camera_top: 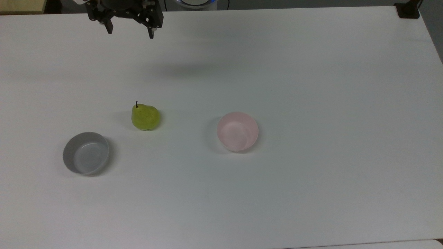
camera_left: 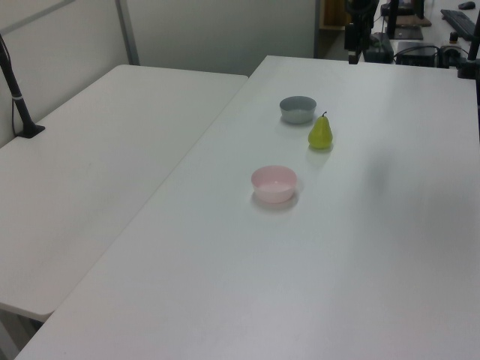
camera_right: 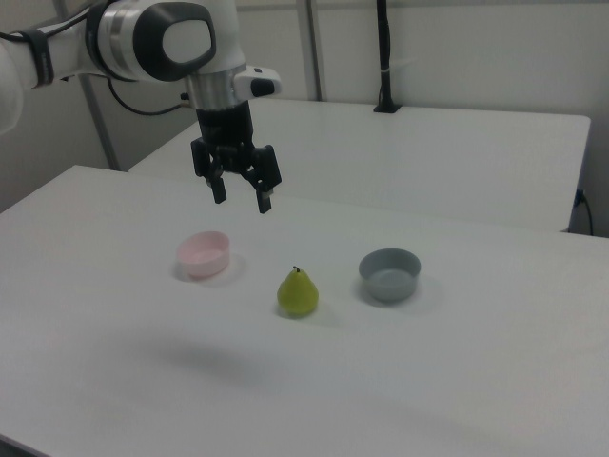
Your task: Place the pear in the bowl
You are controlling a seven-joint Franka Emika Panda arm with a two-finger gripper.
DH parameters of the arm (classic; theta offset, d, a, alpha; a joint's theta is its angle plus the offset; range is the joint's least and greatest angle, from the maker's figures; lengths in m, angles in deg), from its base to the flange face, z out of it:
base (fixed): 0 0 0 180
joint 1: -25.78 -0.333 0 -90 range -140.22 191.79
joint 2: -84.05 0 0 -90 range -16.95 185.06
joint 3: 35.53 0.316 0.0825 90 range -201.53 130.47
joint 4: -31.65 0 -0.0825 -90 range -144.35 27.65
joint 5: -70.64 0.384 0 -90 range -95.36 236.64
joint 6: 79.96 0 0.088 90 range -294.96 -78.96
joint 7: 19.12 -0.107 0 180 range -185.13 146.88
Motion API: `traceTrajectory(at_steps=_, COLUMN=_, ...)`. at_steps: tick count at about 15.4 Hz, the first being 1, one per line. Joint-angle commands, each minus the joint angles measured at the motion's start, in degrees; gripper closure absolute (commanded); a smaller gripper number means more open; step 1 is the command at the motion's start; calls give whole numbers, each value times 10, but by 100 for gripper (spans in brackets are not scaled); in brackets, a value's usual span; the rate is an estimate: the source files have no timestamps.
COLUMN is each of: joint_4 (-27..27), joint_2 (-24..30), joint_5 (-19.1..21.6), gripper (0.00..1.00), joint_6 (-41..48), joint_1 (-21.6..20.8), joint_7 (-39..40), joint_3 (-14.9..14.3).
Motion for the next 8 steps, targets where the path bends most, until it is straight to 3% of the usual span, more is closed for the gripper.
traceTrajectory(at_steps=1, joint_4=20, joint_2=-32, joint_5=13, gripper=0, joint_6=-1, joint_1=-2, joint_7=11, joint_3=-12)
traceTrajectory(at_steps=5, joint_4=41, joint_2=-85, joint_5=27, gripper=0, joint_6=-11, joint_1=-2, joint_7=41, joint_3=-22)
traceTrajectory(at_steps=8, joint_4=36, joint_2=-119, joint_5=38, gripper=0, joint_6=-97, joint_1=-3, joint_7=43, joint_3=-22)
